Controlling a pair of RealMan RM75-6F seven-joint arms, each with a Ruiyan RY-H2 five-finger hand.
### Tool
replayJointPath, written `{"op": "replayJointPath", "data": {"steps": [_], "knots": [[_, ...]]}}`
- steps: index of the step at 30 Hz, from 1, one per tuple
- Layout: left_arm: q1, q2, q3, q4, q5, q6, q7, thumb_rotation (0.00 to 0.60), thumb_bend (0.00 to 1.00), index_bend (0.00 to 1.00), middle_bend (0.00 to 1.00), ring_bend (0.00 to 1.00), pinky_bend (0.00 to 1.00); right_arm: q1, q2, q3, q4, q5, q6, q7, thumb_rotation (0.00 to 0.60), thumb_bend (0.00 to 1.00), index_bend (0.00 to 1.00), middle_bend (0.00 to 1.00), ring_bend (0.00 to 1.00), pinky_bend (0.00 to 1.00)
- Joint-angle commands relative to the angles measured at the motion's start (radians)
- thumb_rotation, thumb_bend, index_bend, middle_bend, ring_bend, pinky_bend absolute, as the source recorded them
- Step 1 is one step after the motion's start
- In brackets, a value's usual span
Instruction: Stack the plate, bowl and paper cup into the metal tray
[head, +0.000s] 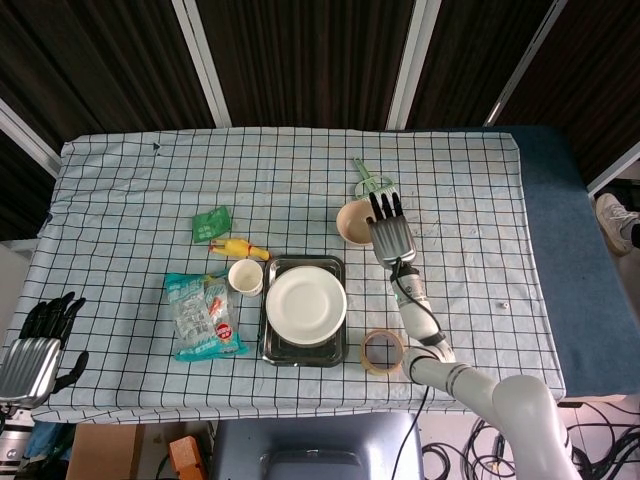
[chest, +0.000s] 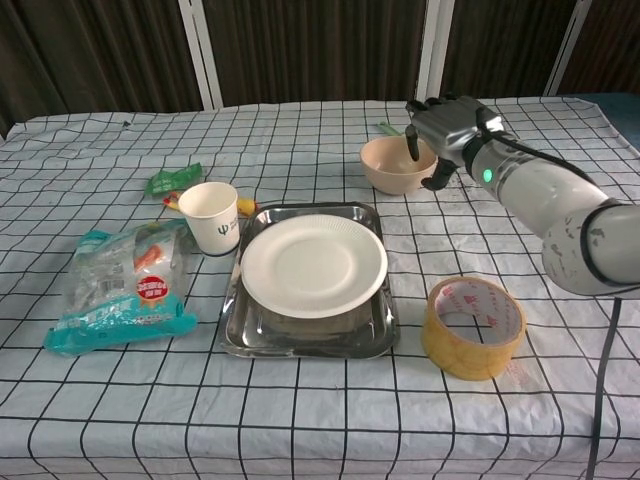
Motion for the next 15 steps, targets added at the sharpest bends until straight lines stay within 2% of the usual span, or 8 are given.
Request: {"op": "replayJointPath", "data": {"steps": [1, 6, 9, 15], "knots": [[0.0, 0.001, 0.001, 0.0, 0.0, 0.0, -0.001, 0.6, 0.41, 0.0, 0.0, 0.0, 0.07, 0.022, -0.04, 0.007, 0.052, -0.004, -0.027, 0.025, 0.6, 0.26, 0.43, 0.0, 0.0, 0.0], [0.0, 0.003, 0.0, 0.0, -0.002, 0.001, -0.006, 0.6, 0.41, 0.0, 0.0, 0.0, 0.07, 0.034, -0.074, 0.004, 0.107, -0.021, -0.041, 0.046, 0.6, 0.3, 0.46, 0.0, 0.0, 0.0], [0.0, 0.004, 0.0, -0.001, -0.001, 0.001, -0.007, 0.6, 0.41, 0.0, 0.0, 0.0, 0.07, 0.036, -0.085, 0.001, 0.128, -0.034, -0.038, 0.055, 0.6, 0.32, 0.5, 0.0, 0.0, 0.0], [0.0, 0.004, 0.002, 0.0, 0.004, 0.002, -0.008, 0.6, 0.41, 0.0, 0.0, 0.0, 0.07, 0.031, -0.093, -0.001, 0.152, -0.053, -0.029, 0.064, 0.6, 0.41, 0.6, 0.02, 0.0, 0.01]]}}
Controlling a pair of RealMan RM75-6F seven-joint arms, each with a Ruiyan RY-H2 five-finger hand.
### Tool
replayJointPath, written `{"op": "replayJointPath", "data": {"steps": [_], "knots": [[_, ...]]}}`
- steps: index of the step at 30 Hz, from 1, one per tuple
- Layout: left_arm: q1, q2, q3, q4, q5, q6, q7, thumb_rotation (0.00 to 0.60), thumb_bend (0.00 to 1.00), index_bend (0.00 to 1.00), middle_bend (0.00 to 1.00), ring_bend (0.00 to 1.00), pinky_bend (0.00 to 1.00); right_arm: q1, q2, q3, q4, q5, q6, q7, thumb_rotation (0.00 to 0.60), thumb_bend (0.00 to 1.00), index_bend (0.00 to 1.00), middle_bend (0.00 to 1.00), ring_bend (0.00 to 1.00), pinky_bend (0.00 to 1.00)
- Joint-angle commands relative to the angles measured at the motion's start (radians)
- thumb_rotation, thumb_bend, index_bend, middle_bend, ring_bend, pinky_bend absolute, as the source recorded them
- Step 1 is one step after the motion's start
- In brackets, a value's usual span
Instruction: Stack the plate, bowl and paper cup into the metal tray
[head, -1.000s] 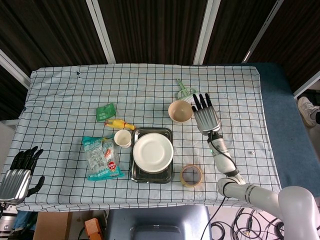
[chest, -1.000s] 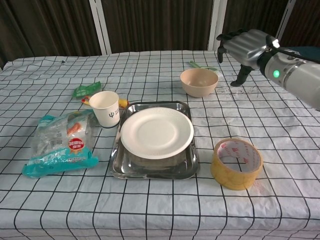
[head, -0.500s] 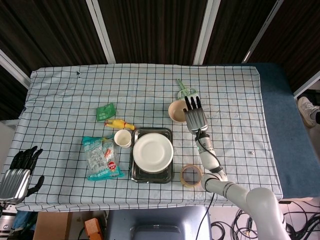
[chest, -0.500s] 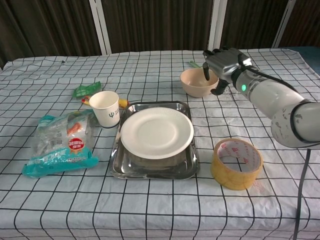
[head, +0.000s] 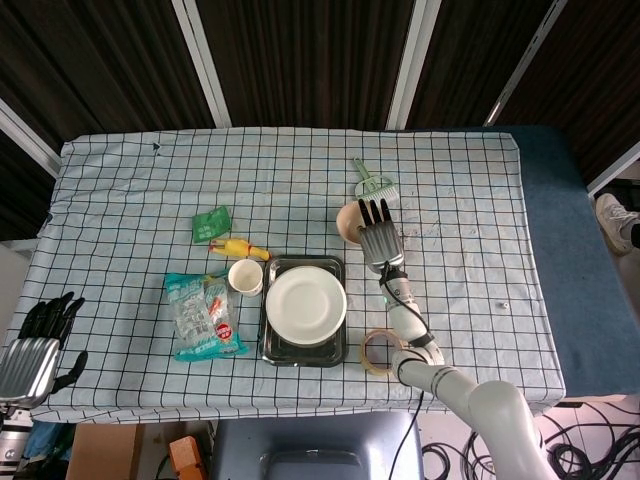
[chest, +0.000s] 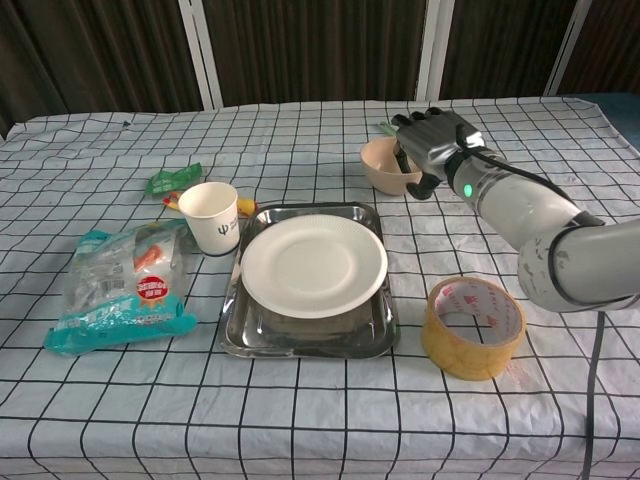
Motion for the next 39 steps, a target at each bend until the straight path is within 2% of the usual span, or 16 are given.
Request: {"op": "replayJointPath", "data": {"steps": [1, 8, 21, 25, 31, 35, 39], "knots": [[-0.001, 0.0, 0.0, 0.0, 0.0, -0.001, 0.0, 0.6, 0.41, 0.0, 0.0, 0.0, 0.07, -0.004, 0.0, -0.003, 0.004, -0.01, 0.009, -0.001, 0.6, 0.43, 0.61, 0.02, 0.0, 0.02], [-0.001, -0.004, 0.003, 0.0, 0.004, 0.0, 0.005, 0.6, 0.41, 0.0, 0.0, 0.0, 0.07, -0.02, 0.022, -0.003, -0.022, -0.024, 0.023, -0.006, 0.6, 0.49, 0.63, 0.02, 0.0, 0.02], [-0.002, -0.007, 0.005, 0.001, 0.007, -0.002, 0.011, 0.6, 0.41, 0.0, 0.0, 0.0, 0.07, -0.058, 0.115, 0.0, -0.185, -0.07, 0.116, 0.017, 0.6, 0.5, 0.65, 0.04, 0.0, 0.03], [-0.004, -0.011, 0.006, -0.001, 0.009, -0.003, 0.019, 0.6, 0.41, 0.0, 0.0, 0.0, 0.07, -0.094, 0.18, -0.056, -0.35, -0.164, 0.211, 0.015, 0.6, 0.5, 0.65, 0.04, 0.0, 0.03], [-0.007, -0.011, 0.004, -0.002, 0.005, -0.007, 0.022, 0.6, 0.41, 0.0, 0.0, 0.0, 0.07, -0.128, 0.219, -0.13, -0.537, -0.245, 0.263, -0.038, 0.6, 0.5, 0.65, 0.04, 0.0, 0.03], [-0.004, -0.011, 0.006, -0.003, 0.01, 0.0, 0.022, 0.6, 0.41, 0.0, 0.0, 0.0, 0.07, -0.145, 0.227, -0.18, -0.624, -0.297, 0.279, -0.073, 0.6, 0.5, 0.65, 0.04, 0.0, 0.03], [-0.002, -0.009, 0.007, -0.003, 0.014, 0.005, 0.019, 0.6, 0.41, 0.0, 0.0, 0.0, 0.07, -0.156, 0.218, -0.222, -0.659, -0.342, 0.283, -0.103, 0.6, 0.5, 0.65, 0.04, 0.0, 0.03]]}}
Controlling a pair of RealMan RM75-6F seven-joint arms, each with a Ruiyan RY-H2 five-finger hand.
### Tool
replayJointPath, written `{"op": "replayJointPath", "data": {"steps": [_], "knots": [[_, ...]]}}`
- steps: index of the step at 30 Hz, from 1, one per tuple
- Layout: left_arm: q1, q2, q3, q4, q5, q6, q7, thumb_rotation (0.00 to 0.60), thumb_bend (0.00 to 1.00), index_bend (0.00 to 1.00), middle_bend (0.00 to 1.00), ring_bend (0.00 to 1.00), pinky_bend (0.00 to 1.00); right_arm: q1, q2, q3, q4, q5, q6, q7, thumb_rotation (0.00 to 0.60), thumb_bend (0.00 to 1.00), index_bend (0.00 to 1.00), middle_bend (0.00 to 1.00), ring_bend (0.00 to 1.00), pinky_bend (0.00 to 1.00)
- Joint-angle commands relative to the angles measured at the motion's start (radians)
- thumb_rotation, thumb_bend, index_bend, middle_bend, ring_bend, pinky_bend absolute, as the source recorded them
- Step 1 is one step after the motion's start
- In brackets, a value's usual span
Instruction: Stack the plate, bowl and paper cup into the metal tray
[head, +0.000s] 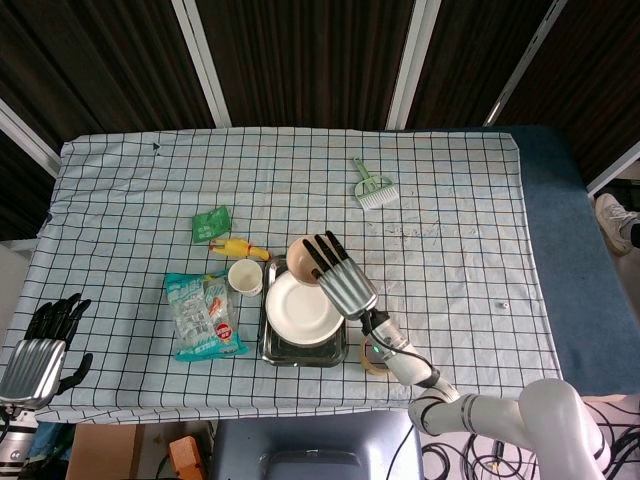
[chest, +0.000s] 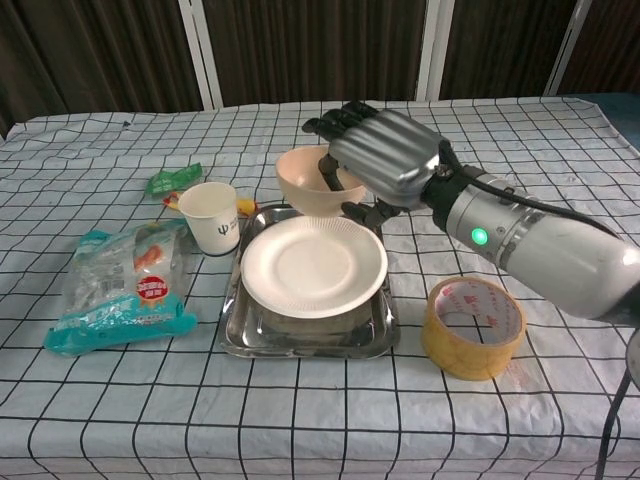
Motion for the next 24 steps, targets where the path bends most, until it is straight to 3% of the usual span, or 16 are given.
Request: {"op": "replayJointPath", "data": {"steps": [1, 18, 24], "knots": [[0.001, 0.001, 0.001, -0.001, 0.002, 0.001, -0.002, 0.6, 0.41, 0.0, 0.0, 0.0, 0.07, -0.016, -0.005, -0.038, -0.031, -0.036, 0.005, -0.033, 0.6, 0.5, 0.65, 0.04, 0.0, 0.03], [0.007, 0.003, 0.005, -0.002, 0.011, 0.014, -0.005, 0.6, 0.41, 0.0, 0.0, 0.0, 0.07, -0.035, -0.045, -0.053, -0.017, -0.074, -0.033, -0.06, 0.6, 0.5, 0.62, 0.04, 0.0, 0.03], [0.007, 0.005, 0.005, -0.002, 0.011, 0.013, -0.009, 0.6, 0.41, 0.0, 0.0, 0.0, 0.07, -0.045, -0.043, -0.055, -0.014, -0.084, -0.036, -0.071, 0.6, 0.5, 0.53, 0.05, 0.0, 0.03]]}}
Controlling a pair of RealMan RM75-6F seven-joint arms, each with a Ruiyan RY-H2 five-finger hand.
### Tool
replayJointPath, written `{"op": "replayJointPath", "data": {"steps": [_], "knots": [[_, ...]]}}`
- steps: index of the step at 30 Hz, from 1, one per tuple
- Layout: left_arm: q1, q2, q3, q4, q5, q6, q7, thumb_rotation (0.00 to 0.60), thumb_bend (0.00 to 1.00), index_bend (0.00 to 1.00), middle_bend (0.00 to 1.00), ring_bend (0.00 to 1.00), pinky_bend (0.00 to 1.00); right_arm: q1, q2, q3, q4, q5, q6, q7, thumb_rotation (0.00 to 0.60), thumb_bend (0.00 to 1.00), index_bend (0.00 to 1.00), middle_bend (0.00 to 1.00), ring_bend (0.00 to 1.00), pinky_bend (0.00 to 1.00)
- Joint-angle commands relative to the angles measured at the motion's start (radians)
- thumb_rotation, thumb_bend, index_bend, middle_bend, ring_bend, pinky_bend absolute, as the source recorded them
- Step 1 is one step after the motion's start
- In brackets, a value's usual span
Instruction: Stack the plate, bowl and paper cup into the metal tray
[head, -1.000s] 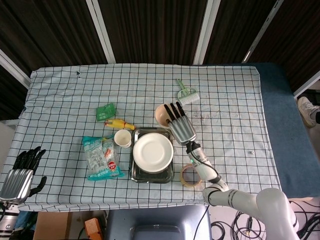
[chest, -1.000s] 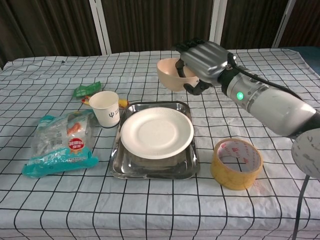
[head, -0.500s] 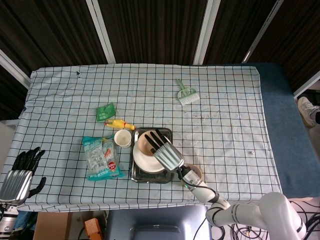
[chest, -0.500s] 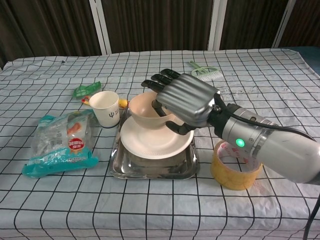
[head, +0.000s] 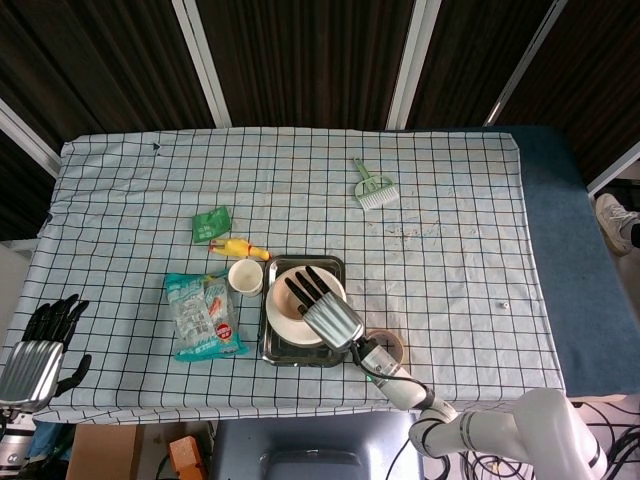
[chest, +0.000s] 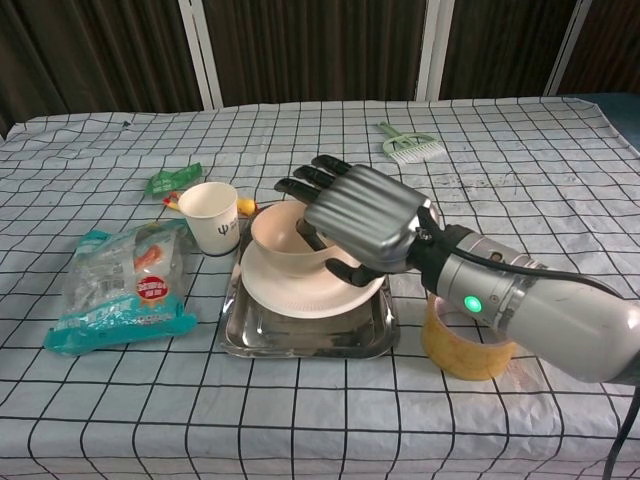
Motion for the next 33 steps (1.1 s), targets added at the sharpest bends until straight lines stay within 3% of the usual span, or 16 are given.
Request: {"op": "replayJointPath", "data": {"steps": [1, 8, 21, 27, 33], "knots": [[-0.001, 0.001, 0.0, 0.0, 0.0, -0.002, 0.0, 0.6, 0.41, 0.0, 0.0, 0.0, 0.07, -0.005, 0.005, 0.004, -0.004, 0.005, -0.005, -0.013, 0.6, 0.5, 0.51, 0.05, 0.0, 0.03], [-0.002, 0.0, -0.001, -0.001, -0.002, -0.004, 0.001, 0.6, 0.41, 0.0, 0.0, 0.0, 0.07, -0.014, 0.031, 0.011, -0.035, 0.009, -0.017, -0.023, 0.6, 0.41, 0.41, 0.05, 0.0, 0.03], [-0.002, -0.001, -0.004, -0.001, -0.007, -0.005, 0.002, 0.6, 0.41, 0.0, 0.0, 0.0, 0.07, -0.046, 0.117, 0.022, -0.145, -0.019, 0.024, 0.018, 0.6, 0.4, 0.34, 0.03, 0.0, 0.04], [-0.007, -0.003, -0.005, -0.002, -0.011, -0.014, 0.003, 0.6, 0.41, 0.0, 0.0, 0.0, 0.07, -0.029, 0.086, 0.086, -0.139, 0.009, 0.024, 0.065, 0.6, 0.37, 0.37, 0.04, 0.0, 0.04], [-0.001, 0.005, -0.003, -0.002, 0.0, 0.002, -0.017, 0.6, 0.41, 0.0, 0.0, 0.0, 0.07, 0.036, 0.0, 0.179, -0.077, 0.108, -0.045, 0.007, 0.6, 0.35, 0.37, 0.03, 0.0, 0.04]]}}
